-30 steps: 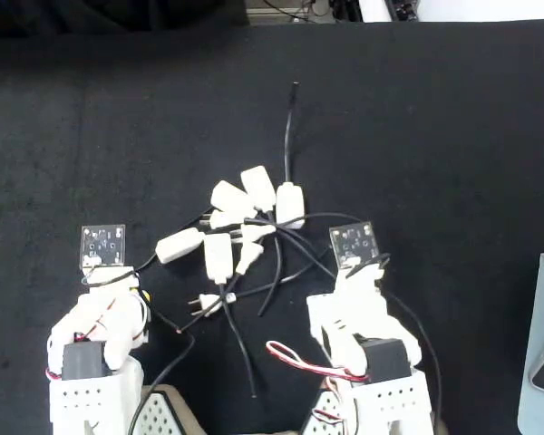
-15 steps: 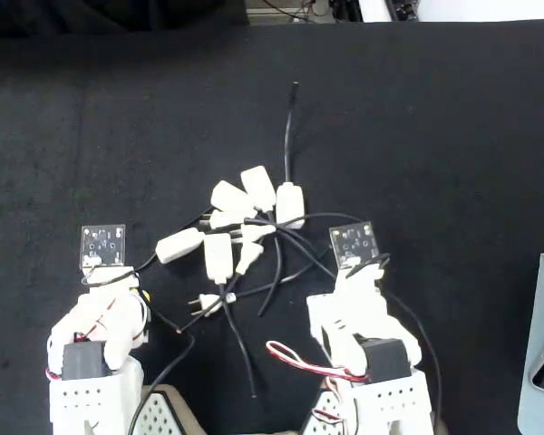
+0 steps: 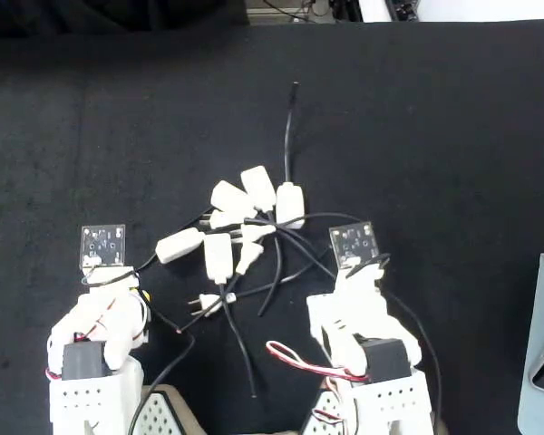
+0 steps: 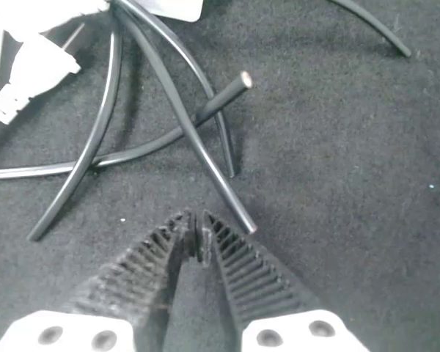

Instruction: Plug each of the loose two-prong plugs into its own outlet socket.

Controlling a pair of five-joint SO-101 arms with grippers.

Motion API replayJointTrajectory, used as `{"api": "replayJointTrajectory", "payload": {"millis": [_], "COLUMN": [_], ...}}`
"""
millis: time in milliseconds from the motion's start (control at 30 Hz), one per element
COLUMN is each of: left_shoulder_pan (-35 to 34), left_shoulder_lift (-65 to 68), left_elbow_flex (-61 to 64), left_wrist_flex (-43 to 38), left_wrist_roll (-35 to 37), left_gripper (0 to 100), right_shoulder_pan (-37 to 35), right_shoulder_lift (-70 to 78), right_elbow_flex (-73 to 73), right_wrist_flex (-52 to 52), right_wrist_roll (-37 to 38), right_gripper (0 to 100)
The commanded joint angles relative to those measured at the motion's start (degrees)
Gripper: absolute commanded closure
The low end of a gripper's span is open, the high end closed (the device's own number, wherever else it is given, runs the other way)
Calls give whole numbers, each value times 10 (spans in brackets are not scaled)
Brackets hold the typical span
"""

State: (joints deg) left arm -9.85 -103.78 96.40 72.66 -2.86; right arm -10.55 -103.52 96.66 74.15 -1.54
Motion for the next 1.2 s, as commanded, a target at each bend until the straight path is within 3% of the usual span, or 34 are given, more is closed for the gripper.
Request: {"api": "replayJointTrajectory", "payload": {"millis": [0,267,600,733,933,1167], "left_shoulder_pan": [11,3,-213,-222,-218,-218], "left_shoulder_lift": [-4,-4,-5,-5,-5,-5], "left_elbow_flex": [9,-6,-45,-43,-45,-46], "left_wrist_flex": [3,4,-2,-17,-17,-17], "left_wrist_roll": [4,0,4,4,4,4], "left_gripper": [920,917,916,916,918,920], "right_shoulder_pan": [7,7,14,41,66,4], "right_shoulder_lift": [-45,-45,-45,-44,-40,62], "right_elbow_flex": [-2,-2,-31,-78,-185,-332], "right_wrist_flex": [4,4,-13,-69,-111,-77], "right_wrist_roll": [2,-2,15,112,138,156], "right_gripper": [985,984,984,985,983,983]}}
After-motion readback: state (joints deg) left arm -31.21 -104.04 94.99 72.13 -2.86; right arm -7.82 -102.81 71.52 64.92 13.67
